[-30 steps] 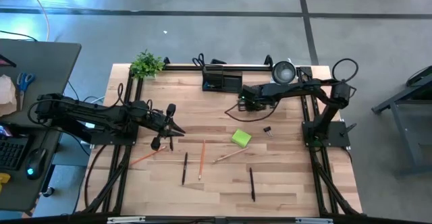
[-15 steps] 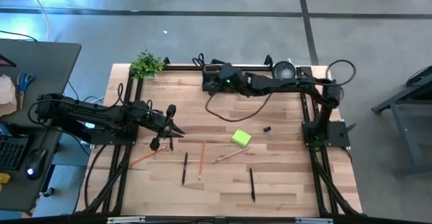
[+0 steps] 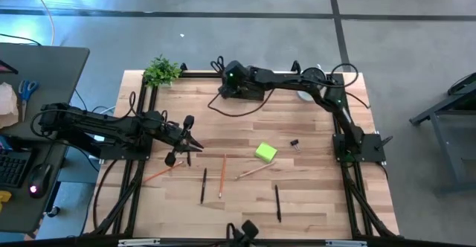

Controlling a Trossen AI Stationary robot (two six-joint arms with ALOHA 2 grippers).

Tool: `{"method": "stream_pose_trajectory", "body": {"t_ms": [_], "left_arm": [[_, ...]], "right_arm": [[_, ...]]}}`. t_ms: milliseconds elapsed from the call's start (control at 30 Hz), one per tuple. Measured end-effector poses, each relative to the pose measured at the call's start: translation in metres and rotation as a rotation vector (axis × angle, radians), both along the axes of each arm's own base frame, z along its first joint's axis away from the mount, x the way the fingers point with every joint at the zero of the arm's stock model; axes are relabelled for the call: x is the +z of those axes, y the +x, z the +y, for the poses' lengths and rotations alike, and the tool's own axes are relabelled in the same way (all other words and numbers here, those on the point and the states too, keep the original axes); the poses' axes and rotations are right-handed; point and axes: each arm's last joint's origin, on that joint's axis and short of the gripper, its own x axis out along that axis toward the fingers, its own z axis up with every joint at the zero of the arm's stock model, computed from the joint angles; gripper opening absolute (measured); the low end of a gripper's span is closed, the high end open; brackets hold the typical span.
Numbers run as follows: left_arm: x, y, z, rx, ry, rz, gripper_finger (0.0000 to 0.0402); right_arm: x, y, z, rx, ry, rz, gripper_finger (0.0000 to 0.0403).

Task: Pick and place office supplies into organizer
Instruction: Put the black binder clip into the black desk organizer

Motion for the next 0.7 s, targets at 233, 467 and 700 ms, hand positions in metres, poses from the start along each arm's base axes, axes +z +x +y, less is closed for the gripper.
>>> {"method": "stream_pose_trajectory", "body": {"t_ms": [233, 467, 700], "left_arm": [[0.000, 0.000, 0.000, 0.000, 0.002, 0.000, 0.0040], [0.000, 0.000, 0.000, 0.000, 0.001, 0.002, 0.0040], [0.000, 0.000, 0.000, 0.006, 0.002, 0.001, 0.0040]], "right_arm": [[0.001, 0.006, -0.002, 0.048, -0.029, 0.042, 0.0140], [-0.004, 0.008, 0.006, 0.233, -0.132, 0.177, 0.0140], [-0.004, 0.011, 0.017, 0.361, -0.281, 0.332, 0.0140]]}}
